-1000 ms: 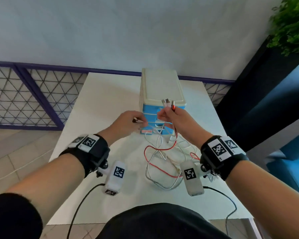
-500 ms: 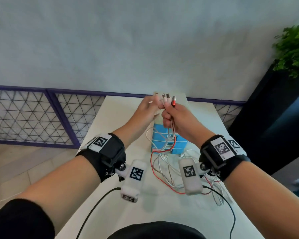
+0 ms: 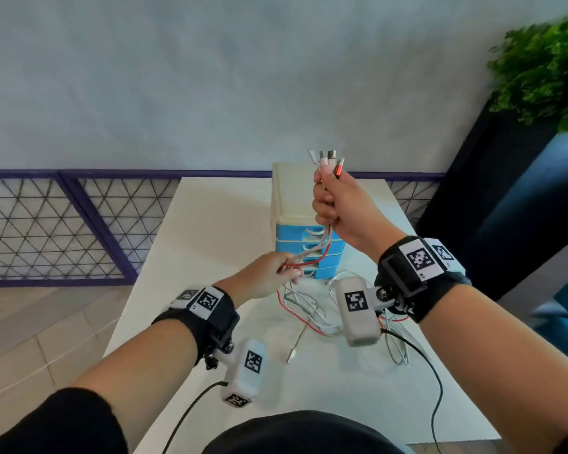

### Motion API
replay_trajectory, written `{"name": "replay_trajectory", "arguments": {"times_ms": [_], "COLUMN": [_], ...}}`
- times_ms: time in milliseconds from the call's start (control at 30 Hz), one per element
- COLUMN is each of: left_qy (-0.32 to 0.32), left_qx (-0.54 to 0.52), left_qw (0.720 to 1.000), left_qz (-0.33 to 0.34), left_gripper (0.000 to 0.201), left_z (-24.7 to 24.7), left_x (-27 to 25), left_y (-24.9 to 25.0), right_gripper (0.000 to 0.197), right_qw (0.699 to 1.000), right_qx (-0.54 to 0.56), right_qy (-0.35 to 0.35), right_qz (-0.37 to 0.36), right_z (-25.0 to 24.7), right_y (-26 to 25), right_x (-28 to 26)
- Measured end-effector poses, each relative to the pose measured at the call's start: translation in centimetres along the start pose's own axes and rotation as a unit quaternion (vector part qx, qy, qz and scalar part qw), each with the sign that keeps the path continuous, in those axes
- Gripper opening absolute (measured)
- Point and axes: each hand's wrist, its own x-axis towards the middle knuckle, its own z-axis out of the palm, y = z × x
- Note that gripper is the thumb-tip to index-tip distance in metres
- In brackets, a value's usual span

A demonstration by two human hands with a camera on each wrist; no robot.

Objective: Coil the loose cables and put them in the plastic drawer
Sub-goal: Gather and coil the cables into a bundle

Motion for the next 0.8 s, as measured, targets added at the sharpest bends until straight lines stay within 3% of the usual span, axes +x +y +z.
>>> {"name": "replay_trajectory", "arguments": {"times_ms": [133,233,333,433,500,567,667,733,800], "left_qy": [0.045,0.121,0.216,0.301,0.327,0.294,0.162,0.1,0.072], "left_qx": [-0.083,-0.128,-0.128,-0.072,-0.074,-0.09,-0.043,0.032,0.038], "left_qw": [0.996,0.984,0.968,0.95,0.939,0.946,0.975,0.983,0.986], "left_qz": [0.004,0.028,-0.02,-0.051,-0.072,-0.107,-0.148,-0.15,-0.149], "left_gripper": [0.013,0.032,0.039,0.032,0.033,0.04,0.063,0.052,0.026], "left_z": [0.8,0.8,0.6,1.5,2.3,2.9,3.4,4.1,4.8], "left_x": [0.3,0.0,-1.2,-2.5,-3.0,-3.1,-3.2,-3.2,-2.8], "left_y": [-0.9,-1.1,-2.0,-2.8,-2.7,-2.7,-3.1,-3.7,-3.6], "right_gripper": [0.029,0.029,0.028,0.028,0.028,0.027,0.026,0.026,0.026], "right_qw": [0.999,0.998,0.998,0.998,0.998,0.997,0.996,0.996,0.996], "right_qx": [-0.045,-0.053,-0.047,-0.051,-0.056,-0.059,-0.061,-0.056,-0.055], "right_qy": [0.016,0.026,0.03,0.033,0.038,0.047,0.063,0.067,0.067], "right_qz": [-0.011,-0.016,-0.015,-0.013,-0.014,-0.019,-0.02,-0.019,-0.014], "right_z": [0.0,0.0,-0.3,-0.4,-0.4,-0.4,-0.6,-0.9,-0.9], "right_y": [1.1,1.5,1.4,1.3,1.3,1.3,1.3,1.3,1.4], "right_x": [-0.3,-0.1,0.1,0.4,0.6,0.7,0.9,1.0,0.8]}}
